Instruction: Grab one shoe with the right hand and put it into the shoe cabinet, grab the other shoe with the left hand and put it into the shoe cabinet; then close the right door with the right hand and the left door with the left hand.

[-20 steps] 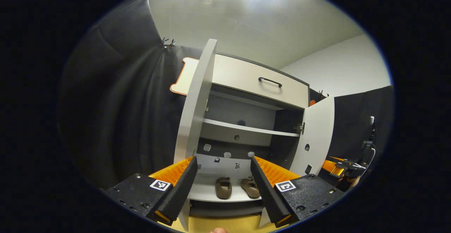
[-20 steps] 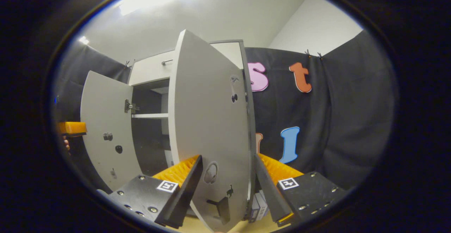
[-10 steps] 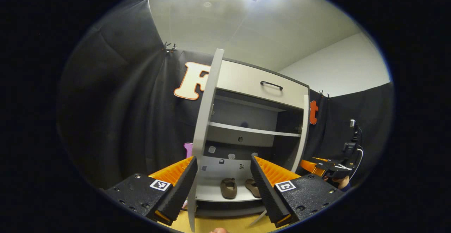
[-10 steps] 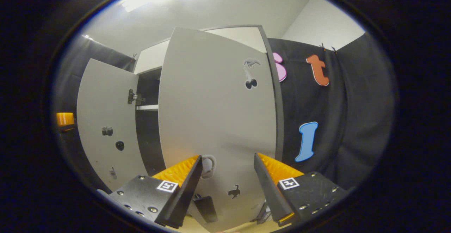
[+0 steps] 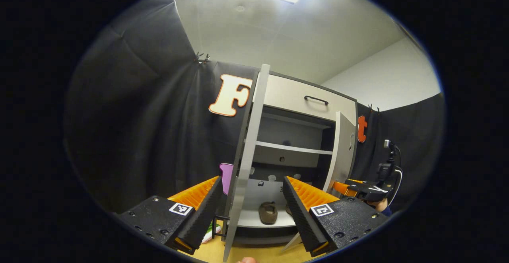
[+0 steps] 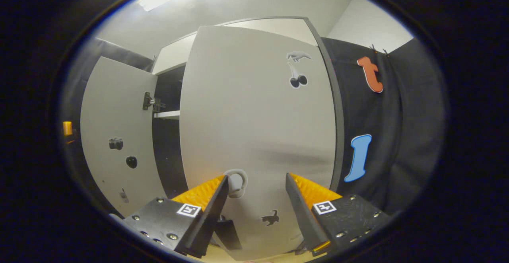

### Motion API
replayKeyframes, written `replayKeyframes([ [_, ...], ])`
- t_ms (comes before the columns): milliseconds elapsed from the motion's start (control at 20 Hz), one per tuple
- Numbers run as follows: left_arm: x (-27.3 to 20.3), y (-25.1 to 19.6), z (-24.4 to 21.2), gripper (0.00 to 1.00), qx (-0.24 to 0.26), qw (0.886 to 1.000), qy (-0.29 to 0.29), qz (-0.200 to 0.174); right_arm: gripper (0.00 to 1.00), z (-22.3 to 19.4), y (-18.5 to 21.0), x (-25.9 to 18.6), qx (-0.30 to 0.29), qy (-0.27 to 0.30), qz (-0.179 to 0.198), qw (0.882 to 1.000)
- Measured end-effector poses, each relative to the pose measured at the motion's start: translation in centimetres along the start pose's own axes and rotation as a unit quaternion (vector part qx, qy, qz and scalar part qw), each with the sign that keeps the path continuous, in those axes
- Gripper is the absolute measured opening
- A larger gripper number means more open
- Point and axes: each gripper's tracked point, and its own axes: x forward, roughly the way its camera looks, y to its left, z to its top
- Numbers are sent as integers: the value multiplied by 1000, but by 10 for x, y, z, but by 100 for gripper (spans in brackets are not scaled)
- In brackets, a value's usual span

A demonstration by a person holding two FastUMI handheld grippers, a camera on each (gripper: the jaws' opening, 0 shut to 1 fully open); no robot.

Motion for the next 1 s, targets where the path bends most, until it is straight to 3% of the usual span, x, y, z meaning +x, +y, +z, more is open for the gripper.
replayKeyframes([
  [100, -6, 12, 3, 87, -1, 1000, -1, 15, 87, -2, 3, 8, 4, -1, 2, 1000],
  [200, -10, 22, 3, 87, 1, 1000, -1, 29, 87, -3, 6, 14, 6, -1, 2, 1000],
  [250, -11, 26, 3, 92, 2, 999, -1, 36, 87, -4, 7, 17, 7, -1, 2, 1000],
  [350, -10, 35, -1, 87, 2, 999, 0, 44, 87, -5, 9, 23, 8, -2, 0, 1000],
  [400, -10, 40, -6, 87, 0, 999, 3, 48, 83, -5, 10, 26, 7, -3, -1, 1000],
  [500, -5, 49, -15, 92, -6, 998, 12, 57, 87, -6, 10, 31, 8, -4, -4, 1000],
  [650, 0, 62, -27, 93, -6, 997, 22, 68, 83, -5, 10, 42, 8, -6, -6, 1000],
  [750, 4, 71, -32, 92, -3, 997, 26, 76, 87, -6, 11, 45, 10, -6, -8, 1000],
  [1000, 6, 75, -45, 92, -2, 997, 37, 71, 87, -6, 10, 55, 11, -7, -15, 1000],
])
